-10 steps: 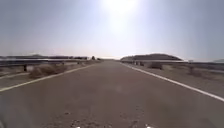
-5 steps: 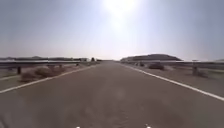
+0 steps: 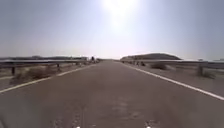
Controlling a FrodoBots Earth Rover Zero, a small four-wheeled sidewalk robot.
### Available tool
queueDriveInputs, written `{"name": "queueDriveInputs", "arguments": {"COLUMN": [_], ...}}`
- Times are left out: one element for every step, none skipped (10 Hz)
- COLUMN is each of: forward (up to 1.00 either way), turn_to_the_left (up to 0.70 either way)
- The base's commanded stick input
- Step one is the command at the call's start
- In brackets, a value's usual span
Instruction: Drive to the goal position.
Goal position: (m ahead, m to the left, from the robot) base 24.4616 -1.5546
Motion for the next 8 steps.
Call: {"name": "queueDriveInputs", "arguments": {"forward": [0.7,0.7,0.7,0.7,0.7,0.7,0.7,0.7], "turn_to_the_left": [0.0,0.0,0.0,0.0,0.0,0.0,0.0,0.0]}}
